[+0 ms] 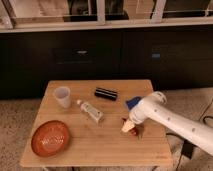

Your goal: Place the pepper on the white sponge

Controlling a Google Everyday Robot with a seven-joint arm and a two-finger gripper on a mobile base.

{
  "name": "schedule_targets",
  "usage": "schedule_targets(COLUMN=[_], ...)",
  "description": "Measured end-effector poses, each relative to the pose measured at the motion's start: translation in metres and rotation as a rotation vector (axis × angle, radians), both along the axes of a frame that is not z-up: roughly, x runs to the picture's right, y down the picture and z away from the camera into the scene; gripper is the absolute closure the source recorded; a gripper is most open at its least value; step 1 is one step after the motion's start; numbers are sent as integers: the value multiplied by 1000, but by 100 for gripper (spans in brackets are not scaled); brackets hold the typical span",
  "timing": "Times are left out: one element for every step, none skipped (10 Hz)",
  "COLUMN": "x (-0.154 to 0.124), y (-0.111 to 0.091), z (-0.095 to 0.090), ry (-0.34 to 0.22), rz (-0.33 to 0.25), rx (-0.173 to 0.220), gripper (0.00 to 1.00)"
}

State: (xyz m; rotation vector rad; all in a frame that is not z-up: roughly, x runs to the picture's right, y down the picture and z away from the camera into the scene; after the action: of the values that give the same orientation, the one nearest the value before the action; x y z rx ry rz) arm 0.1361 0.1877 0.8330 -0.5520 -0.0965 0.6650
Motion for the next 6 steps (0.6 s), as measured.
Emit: schedule_targets(x=[2,6,5,4,8,11], y=[-3,1,5,9,13,15], z=[0,1,3,5,7,9], ry=[2,6,5,2,4,7], rz=[1,4,9,15,26,32], rx=[1,-6,-14,-22,-26,-26], gripper=[20,20,20,20,20,20])
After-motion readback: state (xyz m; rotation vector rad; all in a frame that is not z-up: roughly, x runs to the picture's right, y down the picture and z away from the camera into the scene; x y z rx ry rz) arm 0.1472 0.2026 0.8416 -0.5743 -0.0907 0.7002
